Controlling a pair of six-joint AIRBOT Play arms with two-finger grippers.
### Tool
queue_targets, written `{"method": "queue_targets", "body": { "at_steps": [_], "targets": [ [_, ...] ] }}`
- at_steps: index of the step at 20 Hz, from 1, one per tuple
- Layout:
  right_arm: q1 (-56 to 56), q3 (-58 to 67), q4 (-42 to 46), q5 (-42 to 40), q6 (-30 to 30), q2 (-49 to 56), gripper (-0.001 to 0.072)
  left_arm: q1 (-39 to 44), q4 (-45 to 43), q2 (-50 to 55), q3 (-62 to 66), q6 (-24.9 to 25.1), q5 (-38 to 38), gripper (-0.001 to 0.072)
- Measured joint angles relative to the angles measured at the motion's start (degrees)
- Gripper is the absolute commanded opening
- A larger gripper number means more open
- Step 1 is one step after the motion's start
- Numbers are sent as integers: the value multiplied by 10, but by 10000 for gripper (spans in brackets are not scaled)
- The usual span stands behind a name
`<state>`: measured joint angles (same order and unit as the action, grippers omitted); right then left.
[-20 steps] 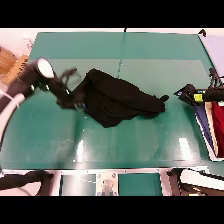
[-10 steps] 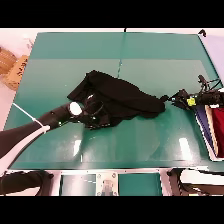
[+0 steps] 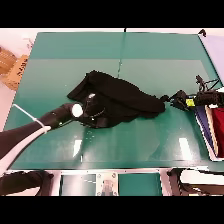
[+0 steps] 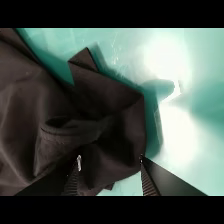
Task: Fold the shirts.
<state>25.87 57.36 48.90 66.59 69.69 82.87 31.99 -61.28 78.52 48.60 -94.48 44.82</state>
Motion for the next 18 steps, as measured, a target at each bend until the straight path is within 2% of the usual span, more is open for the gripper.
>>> {"method": "queue_targets", "body": {
  "at_steps": [3, 6, 9, 13, 14, 15, 16, 18],
  "targets": [
    [-4, -15, 0, 3, -2, 0, 429, -55, -80, -42, 6, -10, 106, 25],
    [-20, -57, -2, 4, -3, 0, 429, -123, -128, -62, 8, -3, 172, 25],
    [-43, -104, -9, 3, -3, 0, 429, -175, -148, -70, 9, 14, 193, 25],
    [-85, -145, -47, -10, -8, -1, 417, -202, -157, -73, 9, 28, 197, 25],
    [-99, -151, -55, -12, -9, -1, 328, -205, -157, -73, 9, 29, 194, 25],
    [-114, -155, -57, -15, -10, 0, 131, -208, -159, -74, 9, 31, 193, 25],
    [-130, -159, -58, -21, -11, 1, 11, -209, -159, -74, 9, 33, 192, 25],
    [-159, -161, -62, -20, -11, 0, 11, -211, -161, -74, 10, 38, 190, 25]
  ]
}}
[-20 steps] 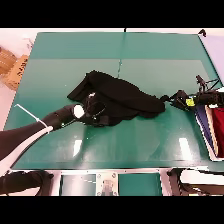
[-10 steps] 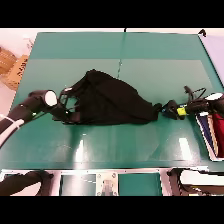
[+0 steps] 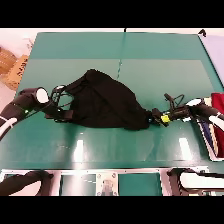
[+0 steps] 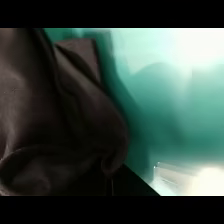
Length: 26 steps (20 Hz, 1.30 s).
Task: Fold the shirts.
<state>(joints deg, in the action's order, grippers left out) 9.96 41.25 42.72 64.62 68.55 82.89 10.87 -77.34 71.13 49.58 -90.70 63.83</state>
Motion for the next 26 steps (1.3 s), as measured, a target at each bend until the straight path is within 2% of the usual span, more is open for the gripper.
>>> {"method": "queue_targets", "body": {
  "at_steps": [3, 6, 10, 14, 17, 21, 26],
  "targets": [
    [-17, 14, -15, 18, 0, -13, 10, -1, -1, 0, 27, 7, 10, 24],
    [-4, 72, -38, 40, 2, -56, 11, -2, -1, -5, 114, 22, 43, 24],
    [34, 204, -93, 53, 7, -136, 10, -2, 10, -30, 311, 41, 79, 24],
    [71, 379, -124, 48, 21, -205, 10, -2, 62, -46, 553, 64, 84, 24],
    [103, 522, -135, 23, 34, -241, 10, -2, 126, -64, 679, 86, 52, 24],
    [151, 676, -140, -24, 43, -277, 10, -2, 190, -111, 737, 125, -15, 24],
    [192, 745, -115, -85, 46, -313, 10, -2, 207, -155, 752, 150, -56, 24]
  ]
}}
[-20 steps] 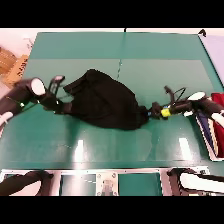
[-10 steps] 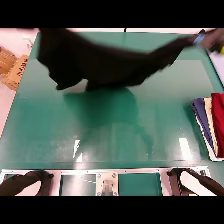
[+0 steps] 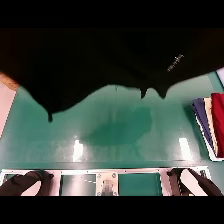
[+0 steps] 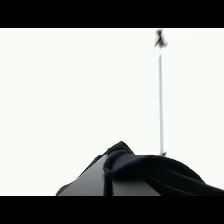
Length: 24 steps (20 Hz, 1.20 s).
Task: Fold the shirts.
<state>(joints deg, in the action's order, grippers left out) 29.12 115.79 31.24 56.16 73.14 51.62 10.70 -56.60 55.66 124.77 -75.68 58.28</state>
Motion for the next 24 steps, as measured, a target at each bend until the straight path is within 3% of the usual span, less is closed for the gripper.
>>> {"method": "queue_targets", "body": {
  "at_steps": [6, 11, 17, 24],
  "targets": [
    [9, -15, 31, -24, 0, 8, 10, 0, -18, -7, -83, 8, -3, 24],
    [-33, -128, 40, -10, -33, 50, 11, 0, -37, 45, -176, 10, -4, 25],
    [-95, -308, 39, -72, -95, 162, 10, 0, -43, 229, -228, 20, -28, 25],
    [-131, -333, 35, -149, -119, 394, 11, 0, -7, 458, -236, 26, -157, 26]
  ]
}}
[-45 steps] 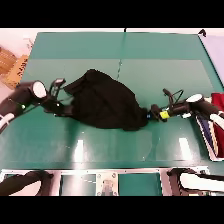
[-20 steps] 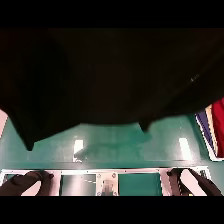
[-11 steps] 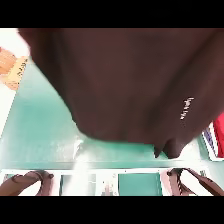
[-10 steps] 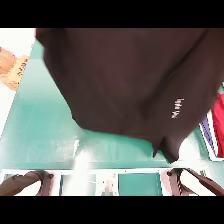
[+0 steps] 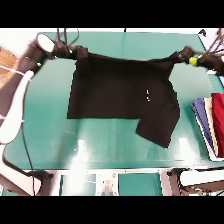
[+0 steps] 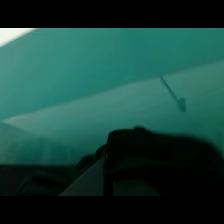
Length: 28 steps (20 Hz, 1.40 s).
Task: Fold the shirts.
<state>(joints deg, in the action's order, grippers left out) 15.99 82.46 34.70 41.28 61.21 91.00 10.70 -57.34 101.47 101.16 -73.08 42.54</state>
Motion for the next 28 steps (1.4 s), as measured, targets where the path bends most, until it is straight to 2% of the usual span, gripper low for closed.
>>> {"method": "queue_targets", "body": {
  "at_steps": [1, 2, 3, 4, 5, 6, 7, 9, 10, 11, 12, 16, 20, 24, 28],
  "targets": [
    [-3, 2, -1, -4, -1, 25, 12, 0, 4, 17, 0, 0, -12, 26],
    [-5, 4, -1, -7, -2, 48, 68, 0, 7, 33, -1, 1, -21, 28],
    [-5, 5, -1, -9, -2, 66, 224, -1, 9, 43, -1, 1, -28, 98],
    [-5, 6, -1, -10, -3, 79, 343, -2, 9, 52, 0, 1, -35, 465],
    [-4, 7, -1, -10, -3, 87, 356, -4, 8, 57, 2, 1, -37, 641],
    [2, 9, -2, -5, -3, 92, 354, -9, 9, 61, 6, 0, -35, 639],
    [9, 11, -1, 2, -3, 93, 322, -15, 8, 64, 15, -1, -22, 639],
    [35, 14, -2, 34, -3, 86, 129, -34, 6, 68, 42, -3, 30, 636],
    [52, 15, -2, 56, -3, 79, 58, -46, 5, 69, 59, -3, 65, 407],
    [68, 15, -1, 79, -1, 73, 12, -60, 4, 70, 76, -6, 106, 81],
    [86, 15, -1, 108, 3, 67, 12, -73, 3, 70, 93, -10, 146, 25],
    [144, -18, 0, 212, 23, 31, 12, -122, -1, 69, 139, -37, 310, 24],
    [195, -111, 16, 261, 30, -35, 11, -142, -46, 40, 104, -61, 442, 24],
    [253, -209, 50, 275, 31, -100, 11, -147, -79, -55, -75, -57, 445, 24],
    [296, -275, 66, 276, 18, -135, 12, -172, -90, -154, -285, -43, 371, 28]
  ]
}}
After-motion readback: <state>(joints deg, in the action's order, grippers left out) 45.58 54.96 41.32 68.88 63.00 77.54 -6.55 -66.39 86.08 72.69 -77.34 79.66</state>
